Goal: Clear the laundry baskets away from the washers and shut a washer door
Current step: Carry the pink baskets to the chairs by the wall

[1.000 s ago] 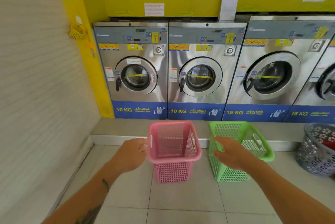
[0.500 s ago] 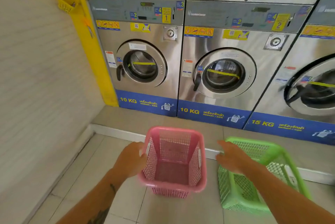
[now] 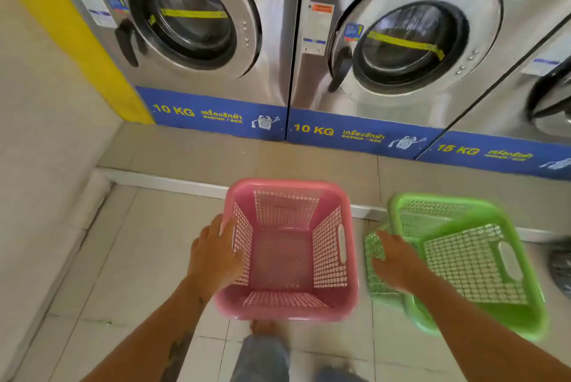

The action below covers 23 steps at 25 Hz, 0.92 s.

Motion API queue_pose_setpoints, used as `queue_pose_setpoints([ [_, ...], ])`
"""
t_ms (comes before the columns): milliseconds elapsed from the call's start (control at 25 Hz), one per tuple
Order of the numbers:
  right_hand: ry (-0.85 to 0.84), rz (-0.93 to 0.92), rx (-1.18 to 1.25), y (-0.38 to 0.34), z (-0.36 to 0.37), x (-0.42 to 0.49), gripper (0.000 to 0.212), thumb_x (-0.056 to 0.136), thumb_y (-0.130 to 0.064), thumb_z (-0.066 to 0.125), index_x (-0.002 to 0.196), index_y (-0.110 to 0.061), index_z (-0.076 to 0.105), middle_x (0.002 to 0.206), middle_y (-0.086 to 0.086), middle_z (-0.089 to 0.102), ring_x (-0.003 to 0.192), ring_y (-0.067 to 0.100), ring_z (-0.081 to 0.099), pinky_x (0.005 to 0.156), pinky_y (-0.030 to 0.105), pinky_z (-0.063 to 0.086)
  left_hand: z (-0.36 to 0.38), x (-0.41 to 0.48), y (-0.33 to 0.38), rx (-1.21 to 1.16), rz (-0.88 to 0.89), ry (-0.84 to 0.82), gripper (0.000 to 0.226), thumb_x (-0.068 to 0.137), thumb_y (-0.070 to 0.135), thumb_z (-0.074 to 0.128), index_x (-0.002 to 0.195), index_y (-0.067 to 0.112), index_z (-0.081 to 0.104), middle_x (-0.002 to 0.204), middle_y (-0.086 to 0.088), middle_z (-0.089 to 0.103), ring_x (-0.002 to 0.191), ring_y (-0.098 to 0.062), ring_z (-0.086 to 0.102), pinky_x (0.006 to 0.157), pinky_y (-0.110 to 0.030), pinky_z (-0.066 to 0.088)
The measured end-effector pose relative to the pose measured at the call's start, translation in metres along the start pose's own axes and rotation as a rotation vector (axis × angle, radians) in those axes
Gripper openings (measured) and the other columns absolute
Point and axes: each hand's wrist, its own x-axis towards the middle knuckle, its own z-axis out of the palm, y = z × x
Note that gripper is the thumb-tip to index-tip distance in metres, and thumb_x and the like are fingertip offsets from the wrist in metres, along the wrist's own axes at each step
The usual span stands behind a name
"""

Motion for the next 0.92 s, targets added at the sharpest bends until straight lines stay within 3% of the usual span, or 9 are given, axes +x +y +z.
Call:
queue_pose_setpoints([
  [120, -0.002, 0.040, 0.032, -0.007, 0.033, 0.048, 0.076, 0.085, -0.018, 0.055, 0.153, -0.018, 0.021, 0.157, 0.014, 0.026, 0.141, 0.035, 0.032, 0.114, 0.049, 0.032, 0.037, 0.043, -0.016, 0.069, 0.014, -0.002, 0.075, 0.083, 0.041, 0.055, 0.148, 0.025, 0.021, 0.157, -0.011, 0.023, 0.142, -0.034, 0.027, 0.111, -0.050, 0.029],
  [280, 0.091, 0.027, 0.051, -0.009, 0.087, 0.118, 0.068, 0.083, -0.011, 0.055, 0.146, -0.018, 0.030, 0.146, 0.016, 0.036, 0.133, 0.039, 0.037, 0.108, 0.059, 0.037, 0.105, 0.091, -0.048, 0.144, 0.021, 0.002, 0.083, 0.079, 0.038, 0.062, 0.149, 0.023, 0.018, 0.158, -0.016, 0.018, 0.143, -0.038, 0.025, 0.112, -0.055, 0.032],
  [400, 0.108, -0.005, 0.012, 0.004, 0.136, 0.165, 0.089, 0.073, -0.009, 0.053, 0.150, -0.029, 0.011, 0.147, 0.018, 0.029, 0.130, 0.046, 0.035, 0.095, 0.064, 0.046, 0.154, 0.109, -0.070, 0.118, 0.000, -0.016, 0.096, 0.078, 0.033, 0.065, 0.152, 0.022, 0.005, 0.159, -0.020, 0.009, 0.144, -0.041, 0.019, 0.113, -0.057, 0.028],
  [640, 0.308, 0.002, -0.091, 0.021, 0.190, 0.194, 0.097, 0.077, -0.004, 0.063, 0.152, -0.021, 0.003, 0.148, 0.018, 0.020, 0.112, 0.048, 0.049, 0.072, 0.054, 0.054, 0.204, 0.116, -0.089, 0.017, 0.031, 0.034, 0.099, 0.080, 0.026, 0.067, 0.152, 0.017, -0.001, 0.158, -0.023, 0.006, 0.142, -0.043, 0.023, 0.103, -0.055, 0.043],
  [800, 0.300, -0.101, -0.143, 0.015, 0.161, 0.178, 0.095, 0.077, -0.003, 0.063, 0.152, -0.016, 0.007, 0.143, 0.017, 0.027, 0.110, 0.045, 0.052, 0.068, 0.050, 0.055, 0.181, 0.094, -0.084, -0.027, -0.027, 0.062, 0.093, 0.084, 0.026, 0.065, 0.153, 0.017, 0.003, 0.160, -0.019, 0.006, 0.144, -0.039, 0.022, 0.100, -0.053, 0.046],
  [920, 0.311, -0.188, -0.169, -0.003, 0.112, 0.148, 0.091, 0.076, -0.004, 0.061, 0.152, -0.017, 0.014, 0.142, 0.015, 0.034, 0.105, 0.040, 0.057, 0.066, 0.041, 0.051, 0.138, 0.063, -0.077, -0.125, -0.153, 0.097, 0.083, 0.086, 0.027, 0.064, 0.151, 0.027, 0.012, 0.156, -0.010, 0.022, 0.133, -0.035, 0.044, 0.083, -0.047, 0.058],
])
